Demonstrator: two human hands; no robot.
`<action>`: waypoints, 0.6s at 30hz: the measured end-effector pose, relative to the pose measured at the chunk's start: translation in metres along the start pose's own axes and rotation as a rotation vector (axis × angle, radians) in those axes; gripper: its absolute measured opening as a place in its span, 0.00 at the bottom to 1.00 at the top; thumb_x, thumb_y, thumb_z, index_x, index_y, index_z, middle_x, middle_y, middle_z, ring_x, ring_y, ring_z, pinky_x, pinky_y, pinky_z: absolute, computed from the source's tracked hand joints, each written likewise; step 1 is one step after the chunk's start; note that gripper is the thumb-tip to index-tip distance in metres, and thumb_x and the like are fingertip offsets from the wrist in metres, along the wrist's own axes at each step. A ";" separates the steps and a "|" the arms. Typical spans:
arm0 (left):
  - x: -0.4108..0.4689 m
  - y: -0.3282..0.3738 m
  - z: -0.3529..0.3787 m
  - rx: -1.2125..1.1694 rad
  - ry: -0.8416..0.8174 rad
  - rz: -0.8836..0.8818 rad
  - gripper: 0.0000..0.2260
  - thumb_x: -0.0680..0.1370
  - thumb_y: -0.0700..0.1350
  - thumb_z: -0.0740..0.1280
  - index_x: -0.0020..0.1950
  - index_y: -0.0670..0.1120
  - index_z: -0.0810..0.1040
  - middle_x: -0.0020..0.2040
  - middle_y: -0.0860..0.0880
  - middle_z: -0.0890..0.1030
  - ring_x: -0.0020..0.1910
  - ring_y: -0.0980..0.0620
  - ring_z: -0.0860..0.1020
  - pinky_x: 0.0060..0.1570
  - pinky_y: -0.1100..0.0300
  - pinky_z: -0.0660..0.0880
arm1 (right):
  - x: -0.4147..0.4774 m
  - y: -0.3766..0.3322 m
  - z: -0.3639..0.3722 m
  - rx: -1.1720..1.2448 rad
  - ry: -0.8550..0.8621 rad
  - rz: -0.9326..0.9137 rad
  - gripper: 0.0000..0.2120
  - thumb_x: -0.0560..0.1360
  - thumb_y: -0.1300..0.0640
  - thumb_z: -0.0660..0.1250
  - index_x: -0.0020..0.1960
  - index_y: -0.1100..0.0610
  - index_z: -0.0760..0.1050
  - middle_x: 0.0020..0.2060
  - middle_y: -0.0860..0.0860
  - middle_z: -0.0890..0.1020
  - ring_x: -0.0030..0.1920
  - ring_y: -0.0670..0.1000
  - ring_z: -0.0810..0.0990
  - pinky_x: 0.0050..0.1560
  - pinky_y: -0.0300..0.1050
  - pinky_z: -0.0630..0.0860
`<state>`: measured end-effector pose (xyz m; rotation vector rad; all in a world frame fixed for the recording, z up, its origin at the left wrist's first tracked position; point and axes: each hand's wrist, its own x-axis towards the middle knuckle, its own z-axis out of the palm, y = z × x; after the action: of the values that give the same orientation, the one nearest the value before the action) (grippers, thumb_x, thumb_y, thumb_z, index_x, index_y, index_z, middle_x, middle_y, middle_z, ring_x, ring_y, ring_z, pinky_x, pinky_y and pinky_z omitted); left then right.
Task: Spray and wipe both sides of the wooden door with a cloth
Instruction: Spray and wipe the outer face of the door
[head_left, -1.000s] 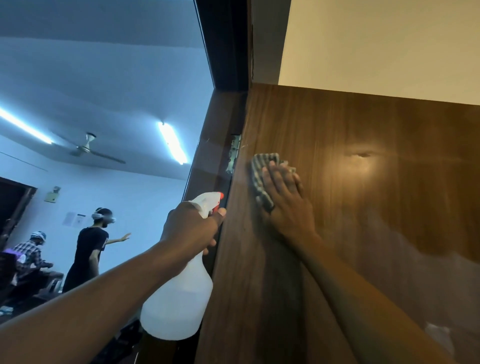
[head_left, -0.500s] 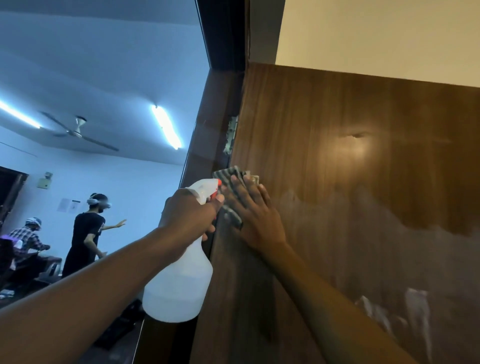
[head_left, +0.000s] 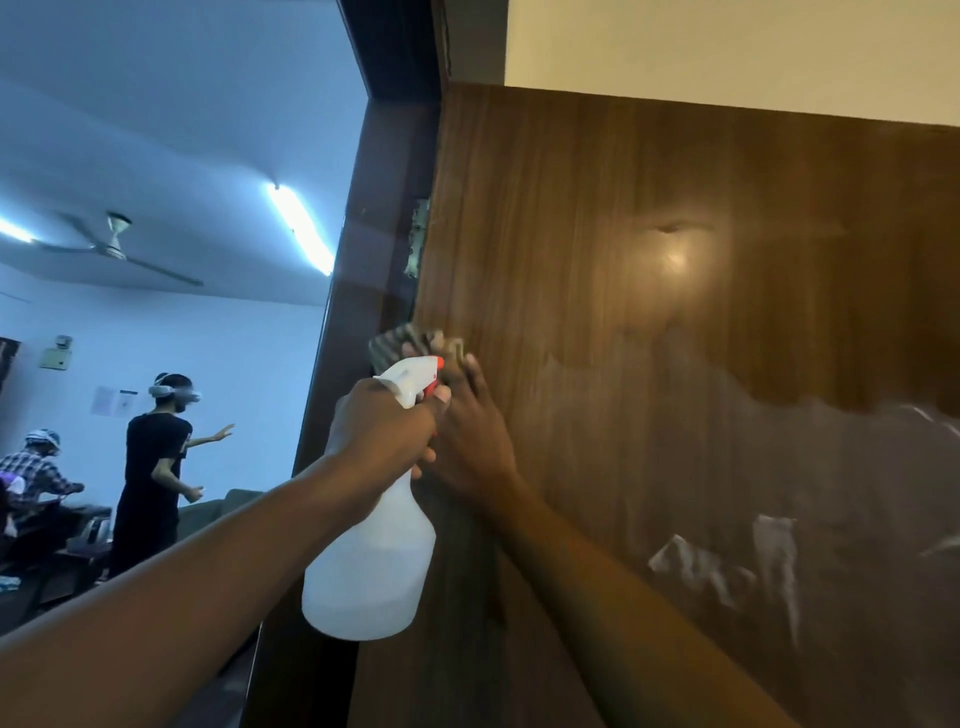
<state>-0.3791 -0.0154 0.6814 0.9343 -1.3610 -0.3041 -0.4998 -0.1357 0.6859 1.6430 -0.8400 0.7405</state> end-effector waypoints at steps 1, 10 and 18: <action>-0.003 0.001 0.000 0.009 0.004 -0.005 0.16 0.77 0.55 0.66 0.54 0.44 0.75 0.39 0.49 0.80 0.32 0.53 0.79 0.29 0.63 0.73 | -0.023 -0.005 0.001 0.002 -0.007 -0.037 0.29 0.81 0.39 0.51 0.78 0.50 0.59 0.78 0.53 0.61 0.80 0.60 0.50 0.77 0.62 0.53; -0.007 -0.006 0.001 -0.039 -0.039 -0.051 0.18 0.75 0.55 0.67 0.56 0.43 0.76 0.42 0.46 0.82 0.33 0.49 0.81 0.34 0.58 0.78 | -0.069 0.087 -0.040 -0.081 0.047 0.459 0.33 0.80 0.38 0.48 0.81 0.47 0.46 0.81 0.53 0.44 0.79 0.60 0.39 0.77 0.64 0.43; -0.015 0.011 0.028 -0.034 -0.038 -0.018 0.17 0.76 0.55 0.67 0.57 0.44 0.77 0.41 0.47 0.83 0.33 0.51 0.82 0.29 0.61 0.76 | -0.098 0.061 -0.018 -0.069 -0.021 0.118 0.34 0.79 0.38 0.56 0.81 0.48 0.52 0.81 0.53 0.50 0.80 0.60 0.45 0.75 0.66 0.51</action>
<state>-0.4114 -0.0095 0.6766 0.9170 -1.3784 -0.3597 -0.6059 -0.1132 0.6423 1.5523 -0.9733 0.7686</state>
